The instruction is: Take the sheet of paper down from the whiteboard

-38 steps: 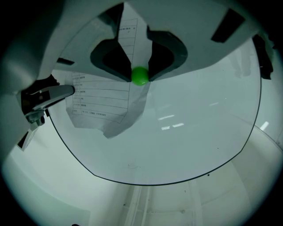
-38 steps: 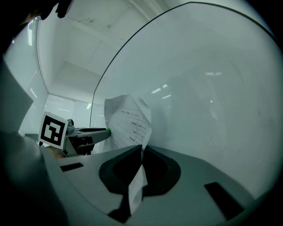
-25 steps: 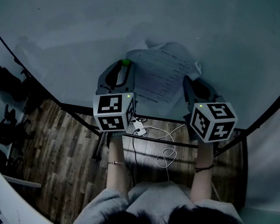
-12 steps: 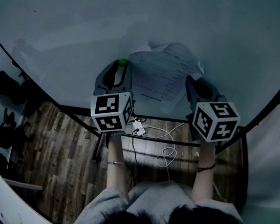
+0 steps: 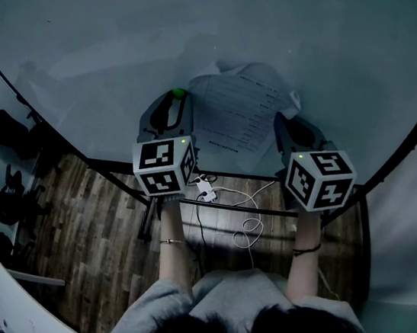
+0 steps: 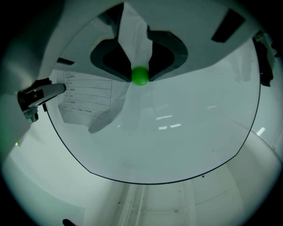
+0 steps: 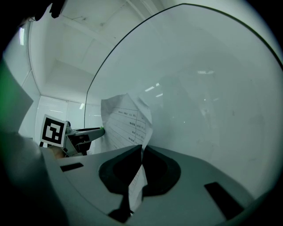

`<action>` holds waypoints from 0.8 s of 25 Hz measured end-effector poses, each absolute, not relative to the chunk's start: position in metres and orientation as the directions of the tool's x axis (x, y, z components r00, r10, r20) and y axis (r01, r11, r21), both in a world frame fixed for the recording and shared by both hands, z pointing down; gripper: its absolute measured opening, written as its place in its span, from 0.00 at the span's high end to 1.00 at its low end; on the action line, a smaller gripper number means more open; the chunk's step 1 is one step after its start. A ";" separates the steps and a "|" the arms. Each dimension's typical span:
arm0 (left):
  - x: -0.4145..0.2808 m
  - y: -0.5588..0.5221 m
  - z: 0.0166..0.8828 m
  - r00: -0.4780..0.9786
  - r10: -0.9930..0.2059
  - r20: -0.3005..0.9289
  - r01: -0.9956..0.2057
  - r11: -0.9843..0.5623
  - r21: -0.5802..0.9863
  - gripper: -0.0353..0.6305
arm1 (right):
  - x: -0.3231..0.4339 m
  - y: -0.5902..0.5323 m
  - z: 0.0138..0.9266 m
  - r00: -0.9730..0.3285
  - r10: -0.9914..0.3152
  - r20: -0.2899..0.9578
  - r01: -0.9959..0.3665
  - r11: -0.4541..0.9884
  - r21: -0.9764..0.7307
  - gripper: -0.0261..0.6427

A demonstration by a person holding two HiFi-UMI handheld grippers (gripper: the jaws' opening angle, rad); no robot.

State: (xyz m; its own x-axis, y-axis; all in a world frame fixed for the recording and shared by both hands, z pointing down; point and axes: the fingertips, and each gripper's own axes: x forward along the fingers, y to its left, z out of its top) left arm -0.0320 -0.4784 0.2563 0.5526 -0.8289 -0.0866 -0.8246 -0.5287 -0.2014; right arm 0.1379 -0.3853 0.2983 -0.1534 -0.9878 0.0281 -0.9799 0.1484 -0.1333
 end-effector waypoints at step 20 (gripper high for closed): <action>-0.033 -0.477 0.254 0.559 -0.822 -0.107 -0.826 -0.542 -0.153 0.76 | 0.151 -0.372 0.300 -0.135 -0.990 0.035 -0.982 0.129 -0.141 0.96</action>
State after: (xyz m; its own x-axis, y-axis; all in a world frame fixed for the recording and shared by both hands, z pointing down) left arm -0.0327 -0.4771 0.2544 0.5591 -0.8221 -0.1074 -0.8264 -0.5419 -0.1531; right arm 0.1506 -0.3719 0.3005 -0.1353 -0.9902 0.0351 -0.9815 0.1291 -0.1411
